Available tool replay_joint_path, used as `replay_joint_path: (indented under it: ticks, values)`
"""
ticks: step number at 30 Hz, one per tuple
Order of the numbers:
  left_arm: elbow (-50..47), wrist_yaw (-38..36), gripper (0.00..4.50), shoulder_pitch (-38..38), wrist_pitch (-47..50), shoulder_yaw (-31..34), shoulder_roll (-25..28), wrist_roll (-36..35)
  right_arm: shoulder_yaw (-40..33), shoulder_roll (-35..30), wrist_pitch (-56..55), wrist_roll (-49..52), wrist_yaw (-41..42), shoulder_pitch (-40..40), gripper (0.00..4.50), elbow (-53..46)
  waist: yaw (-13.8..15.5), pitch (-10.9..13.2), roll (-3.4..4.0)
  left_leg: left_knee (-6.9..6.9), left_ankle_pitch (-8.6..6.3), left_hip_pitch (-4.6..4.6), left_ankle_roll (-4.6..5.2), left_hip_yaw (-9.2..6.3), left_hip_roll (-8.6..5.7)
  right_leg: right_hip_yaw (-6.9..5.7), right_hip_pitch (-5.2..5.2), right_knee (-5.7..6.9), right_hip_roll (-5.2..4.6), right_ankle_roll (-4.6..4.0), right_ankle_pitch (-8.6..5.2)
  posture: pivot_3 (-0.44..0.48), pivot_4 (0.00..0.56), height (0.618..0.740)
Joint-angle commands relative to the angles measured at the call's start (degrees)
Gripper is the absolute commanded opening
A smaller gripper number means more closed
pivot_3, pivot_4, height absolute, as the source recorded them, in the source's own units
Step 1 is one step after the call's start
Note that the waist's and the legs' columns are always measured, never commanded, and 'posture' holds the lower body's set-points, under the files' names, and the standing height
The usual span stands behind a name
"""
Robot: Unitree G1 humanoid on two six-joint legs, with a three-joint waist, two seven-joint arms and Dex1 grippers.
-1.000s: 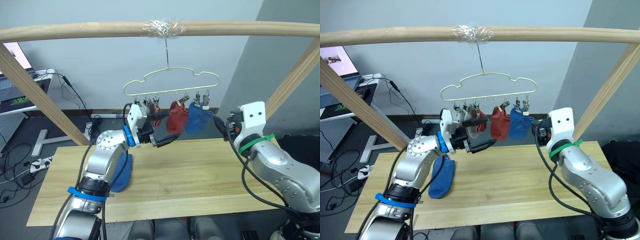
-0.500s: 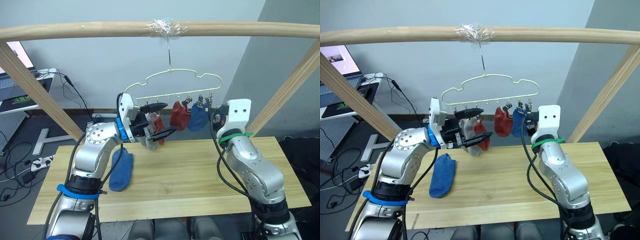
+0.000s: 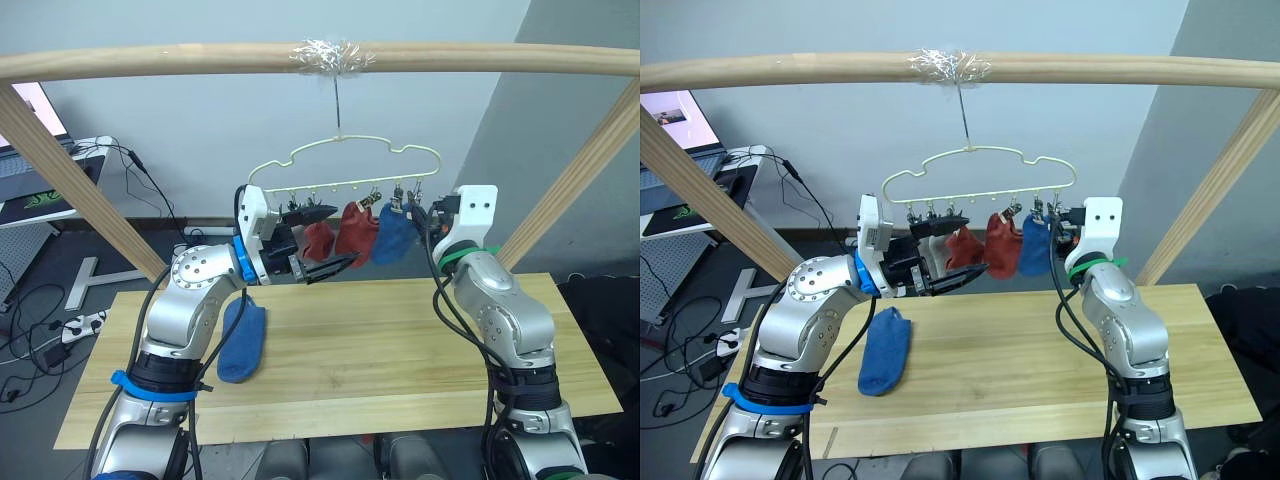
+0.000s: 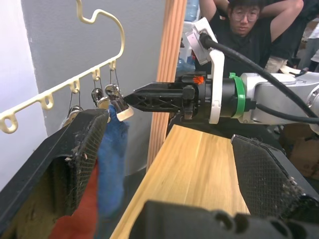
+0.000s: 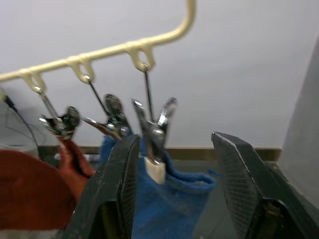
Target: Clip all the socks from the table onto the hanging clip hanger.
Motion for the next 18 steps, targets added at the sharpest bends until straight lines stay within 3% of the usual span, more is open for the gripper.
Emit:
replay_joint_path:
  ticks: [1, 11, 18]
  values:
    - [-2.6, 0.3, 4.50, -0.1, 0.0, 1.7, 0.6, -1.3, -1.8, 0.1, -0.3, 0.9, 2.1, -0.3, 2.37, -3.4, 0.1, 0.0, 0.00, 0.00, 0.00, 0.00, 0.00, 0.00, 0.00, 0.00, -0.01, 0.02, 0.00, 0.00, 0.00, 0.142, 0.130, 0.740]
    - [-3.1, 0.1, 4.50, -0.9, 0.8, 1.4, 0.5, -2.4, -5.2, 4.3, 1.0, 4.5, 3.7, -3.1, 2.37, 0.1, 0.0, 0.0, 0.00, 0.09, 0.06, 0.12, 0.09, 0.01, -0.02, 0.02, -0.09, 0.56, 0.00, 0.00, 0.00, 0.138, 0.132, 0.740]
    - [-3.8, 0.2, 4.50, -0.5, 1.0, 1.3, 0.5, -2.5, -8.4, 2.8, 2.6, 6.6, 6.4, -4.8, 2.37, 3.6, 0.0, 0.0, 0.00, 0.10, 0.13, 0.18, 0.20, -0.01, -0.03, 0.00, -0.09, 0.68, 0.01, -0.02, 0.01, 0.140, 0.135, 0.740]
